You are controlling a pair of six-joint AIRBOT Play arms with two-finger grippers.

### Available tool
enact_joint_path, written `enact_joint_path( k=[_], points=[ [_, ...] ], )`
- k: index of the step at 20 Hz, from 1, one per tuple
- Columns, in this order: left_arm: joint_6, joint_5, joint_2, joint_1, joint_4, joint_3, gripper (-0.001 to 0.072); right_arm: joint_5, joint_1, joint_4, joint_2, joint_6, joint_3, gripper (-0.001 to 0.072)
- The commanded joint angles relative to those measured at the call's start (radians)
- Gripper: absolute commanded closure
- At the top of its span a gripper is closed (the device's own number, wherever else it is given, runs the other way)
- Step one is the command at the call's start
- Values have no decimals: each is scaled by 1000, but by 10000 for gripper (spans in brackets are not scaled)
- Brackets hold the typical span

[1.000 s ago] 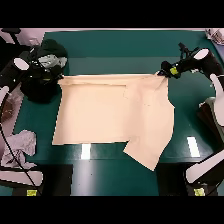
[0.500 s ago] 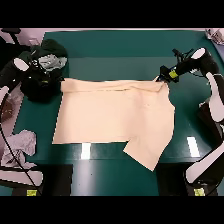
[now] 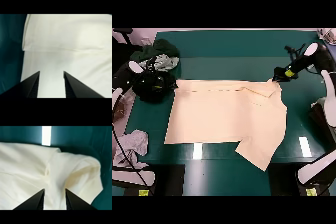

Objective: Fold the shirts.

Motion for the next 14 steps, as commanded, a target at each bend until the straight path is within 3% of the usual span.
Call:
enact_joint_path(
  k=[1,2,4,7,8,9,11,12,13,14],
  points=[
    [2,-54,3,1,2,-2,337,-58,-34,-48,69,-3,1,389],
    [6,-81,8,1,6,-2,337,-33,-50,-78,85,-3,1,380],
    [58,-132,34,0,7,-3,337,17,-71,-107,131,-5,-22,243],
    [99,-186,125,1,34,-28,337,16,-110,-101,266,-5,-195,201],
    [98,-179,177,1,51,-61,337,18,-120,-101,315,-5,-273,123],
    [99,-171,229,1,56,-102,337,18,-132,-100,371,-5,-367,93],
    [99,-172,343,1,70,-214,336,12,-140,-67,479,-6,-555,92],
    [98,-181,390,1,78,-270,262,9,-139,-34,531,-18,-637,93],
    [97,-191,436,1,80,-333,56,3,-138,6,587,-22,-718,93],
    [96,-200,474,1,80,-386,-5,-1,-132,47,638,-29,-782,92]
  ],
)
